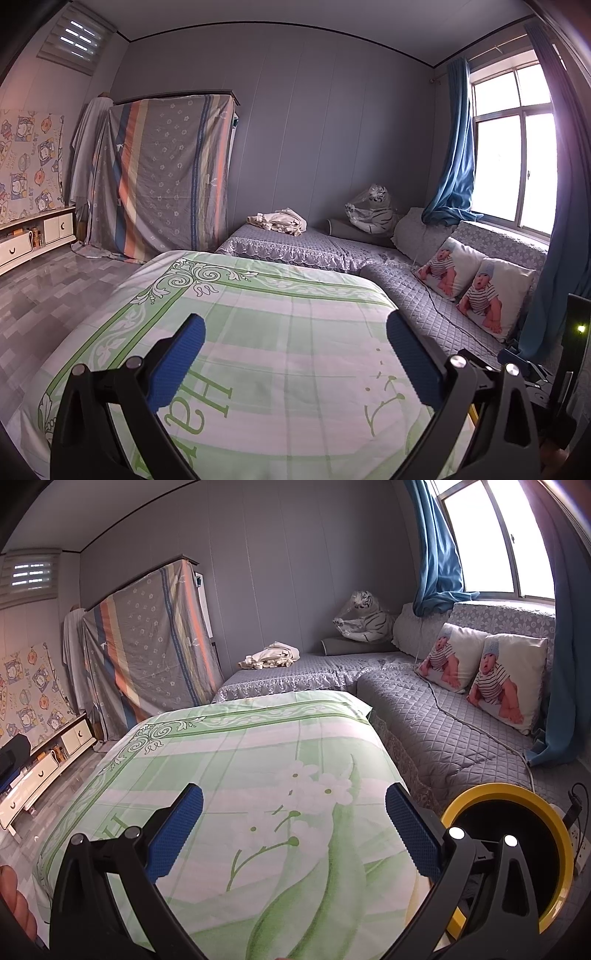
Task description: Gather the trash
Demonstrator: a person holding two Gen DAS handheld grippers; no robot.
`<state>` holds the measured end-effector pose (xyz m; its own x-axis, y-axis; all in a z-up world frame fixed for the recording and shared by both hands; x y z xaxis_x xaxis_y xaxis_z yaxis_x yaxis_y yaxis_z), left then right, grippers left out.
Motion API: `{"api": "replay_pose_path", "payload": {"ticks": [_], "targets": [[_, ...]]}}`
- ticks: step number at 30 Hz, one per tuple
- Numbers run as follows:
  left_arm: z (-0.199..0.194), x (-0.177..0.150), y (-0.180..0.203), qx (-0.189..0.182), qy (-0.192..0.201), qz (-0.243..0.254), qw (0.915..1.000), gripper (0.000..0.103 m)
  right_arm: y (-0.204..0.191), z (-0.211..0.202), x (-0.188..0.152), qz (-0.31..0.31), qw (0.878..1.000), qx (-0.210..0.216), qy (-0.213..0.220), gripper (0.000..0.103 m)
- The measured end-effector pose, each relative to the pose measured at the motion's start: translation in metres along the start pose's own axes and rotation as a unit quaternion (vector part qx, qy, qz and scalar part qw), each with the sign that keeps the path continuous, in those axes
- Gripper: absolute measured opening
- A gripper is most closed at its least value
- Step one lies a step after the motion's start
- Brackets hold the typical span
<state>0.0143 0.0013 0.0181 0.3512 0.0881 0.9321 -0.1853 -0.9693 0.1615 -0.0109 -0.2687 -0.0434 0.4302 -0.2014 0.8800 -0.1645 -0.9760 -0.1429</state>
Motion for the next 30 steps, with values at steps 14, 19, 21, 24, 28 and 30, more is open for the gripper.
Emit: {"api": "replay_pose_path", "payload": {"ticks": [14,19,21,24,28,30], "targets": [[0.0023,-0.0012,-0.0006,-0.001,-0.002,0.001,1.0000,0.095,0.0003,0.0020,-0.0024,0.003,1.000,0.001,-0.005,0.095],[0.0025,-0.0012,-0.0007,-0.001,-0.002,0.001,1.0000,0.095,0.0007,0.0021,-0.0034,0.004,1.000,0.001,-0.006,0.095],[0.0025,-0.0013,-0.0008,-0.001,-0.002,0.001,1.0000,0.095,0.0008,0.0023,-0.0030,0.004,1.000,0.002,-0.006,0.095],[0.0035,-0.0022,-0.0006,-0.002,-0.003,0.001,1.0000,0.095,0.0008,0.0027,-0.0035,0.005,1.000,0.002,-0.007,0.095],[0.0037,-0.0025,-0.0007,-0.003,-0.004,0.001,1.0000,0.095,0.0026,0.0029,-0.0042,0.007,1.000,0.002,-0.008,0.095],[0.0054,-0.0040,-0.0007,-0.003,-0.005,0.002,1.0000,0.095,0.0032,0.0028,-0.0050,0.008,1.000,0.002,-0.009,0.095]]}}
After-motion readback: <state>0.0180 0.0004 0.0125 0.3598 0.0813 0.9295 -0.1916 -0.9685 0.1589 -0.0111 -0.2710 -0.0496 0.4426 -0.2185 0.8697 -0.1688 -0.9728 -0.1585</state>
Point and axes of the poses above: each gripper's, at about its wrist camera, not at the fingertips, and z roughly the way its jaws point, y to its right, x to its top, the point moved 1 cm from there along z, roughly the way its jaws point, and after that the axes turned 3 degrees about -y, right-handed, at the moved point
